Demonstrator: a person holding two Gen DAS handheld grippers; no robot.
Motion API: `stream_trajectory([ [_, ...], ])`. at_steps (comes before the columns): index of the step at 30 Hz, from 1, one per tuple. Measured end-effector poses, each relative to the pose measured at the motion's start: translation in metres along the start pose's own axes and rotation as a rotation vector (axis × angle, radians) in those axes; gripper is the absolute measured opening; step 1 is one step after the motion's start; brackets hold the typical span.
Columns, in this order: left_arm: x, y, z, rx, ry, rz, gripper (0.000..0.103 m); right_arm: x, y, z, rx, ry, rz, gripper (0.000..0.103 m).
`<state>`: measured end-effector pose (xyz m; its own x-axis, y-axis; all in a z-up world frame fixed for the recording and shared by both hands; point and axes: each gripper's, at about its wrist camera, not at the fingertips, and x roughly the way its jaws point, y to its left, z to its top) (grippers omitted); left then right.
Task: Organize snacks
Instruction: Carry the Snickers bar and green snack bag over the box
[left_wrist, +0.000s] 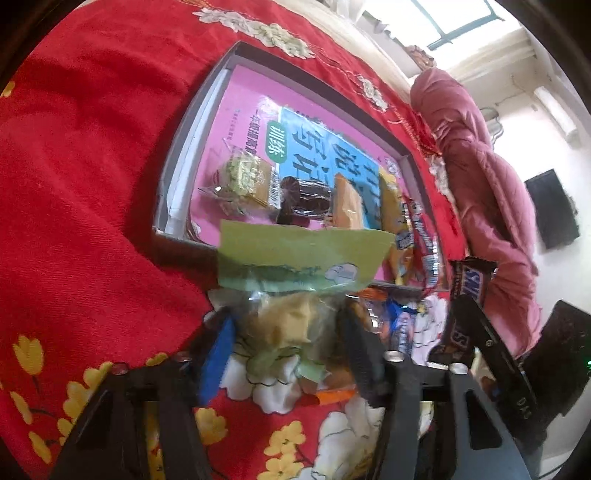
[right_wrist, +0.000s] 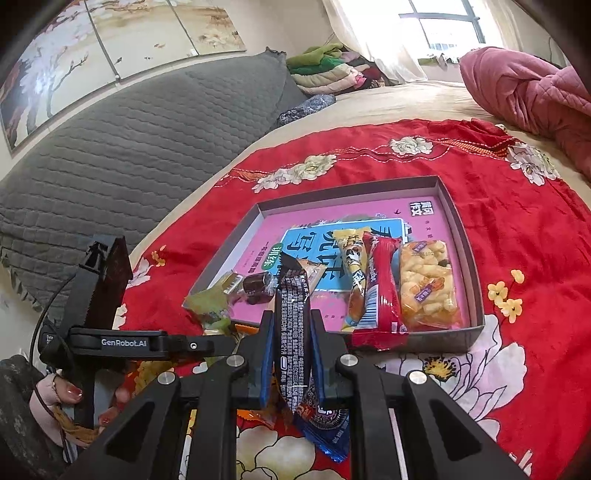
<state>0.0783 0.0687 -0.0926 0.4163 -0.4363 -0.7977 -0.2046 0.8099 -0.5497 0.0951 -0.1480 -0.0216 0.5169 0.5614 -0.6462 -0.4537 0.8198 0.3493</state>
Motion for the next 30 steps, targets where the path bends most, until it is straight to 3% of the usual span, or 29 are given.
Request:
stream_trajectory([
  [5, 0.001, -0.001, 0.001, 0.019, -0.009, 0.010, 0.041, 0.002, 0.002, 0.000, -0.008, 0.003, 0.002, 0.018],
  [19, -0.043, -0.020, 0.014, 0.074, -0.130, -0.006, 0.041, 0.000, 0.004, 0.007, -0.019, -0.037, 0.016, 0.018],
  [30, -0.040, -0.036, 0.031, 0.102, -0.170, 0.012, 0.041, 0.006, -0.003, 0.023, -0.015, -0.072, 0.006, 0.018],
])
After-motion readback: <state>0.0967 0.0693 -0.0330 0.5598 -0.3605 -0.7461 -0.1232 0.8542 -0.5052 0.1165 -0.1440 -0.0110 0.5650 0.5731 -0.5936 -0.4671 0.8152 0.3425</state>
